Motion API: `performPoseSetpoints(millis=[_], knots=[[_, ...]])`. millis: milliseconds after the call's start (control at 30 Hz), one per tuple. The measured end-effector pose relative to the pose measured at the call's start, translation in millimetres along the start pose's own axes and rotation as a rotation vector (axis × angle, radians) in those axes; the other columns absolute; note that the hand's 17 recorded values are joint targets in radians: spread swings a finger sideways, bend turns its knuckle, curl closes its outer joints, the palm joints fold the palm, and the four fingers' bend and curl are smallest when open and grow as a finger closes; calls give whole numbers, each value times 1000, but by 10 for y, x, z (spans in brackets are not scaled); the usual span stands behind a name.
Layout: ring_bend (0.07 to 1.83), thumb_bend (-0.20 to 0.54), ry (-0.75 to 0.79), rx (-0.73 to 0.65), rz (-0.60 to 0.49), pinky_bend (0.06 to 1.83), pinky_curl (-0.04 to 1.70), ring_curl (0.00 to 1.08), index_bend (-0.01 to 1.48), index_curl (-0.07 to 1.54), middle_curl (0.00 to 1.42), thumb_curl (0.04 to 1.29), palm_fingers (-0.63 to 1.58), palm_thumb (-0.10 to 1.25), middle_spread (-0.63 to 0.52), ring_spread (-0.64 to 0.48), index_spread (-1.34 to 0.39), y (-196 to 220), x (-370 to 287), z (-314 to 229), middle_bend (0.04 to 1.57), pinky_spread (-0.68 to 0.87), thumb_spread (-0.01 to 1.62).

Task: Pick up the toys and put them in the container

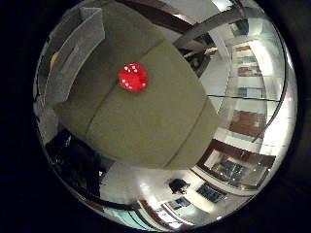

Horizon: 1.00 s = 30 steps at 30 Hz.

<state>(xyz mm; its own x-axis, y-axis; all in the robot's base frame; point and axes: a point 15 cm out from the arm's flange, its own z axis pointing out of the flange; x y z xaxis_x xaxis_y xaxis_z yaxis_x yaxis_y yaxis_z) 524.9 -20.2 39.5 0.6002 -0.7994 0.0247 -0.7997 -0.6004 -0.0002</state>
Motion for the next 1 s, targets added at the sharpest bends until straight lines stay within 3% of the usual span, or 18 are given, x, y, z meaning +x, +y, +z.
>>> performPoseSetpoints(millis=[333,533,733,1000], knots=[[223,-27,95,-45,-39,471,148,250,180,294,295,298,-52,531,54,181,-384,-82,352,105,165,267,1007],[186,-29,233,-132,-68,429,154,239,185,310,253,299,-60,513,74,201,-378,38,571,120,158,283,971],[184,-28,338,-146,-76,403,162,225,195,329,230,299,-52,512,75,206,-377,-190,661,81,156,287,968],[179,-29,445,-228,-49,374,169,200,193,343,218,299,-63,504,94,219,-374,-105,742,151,158,287,973]])
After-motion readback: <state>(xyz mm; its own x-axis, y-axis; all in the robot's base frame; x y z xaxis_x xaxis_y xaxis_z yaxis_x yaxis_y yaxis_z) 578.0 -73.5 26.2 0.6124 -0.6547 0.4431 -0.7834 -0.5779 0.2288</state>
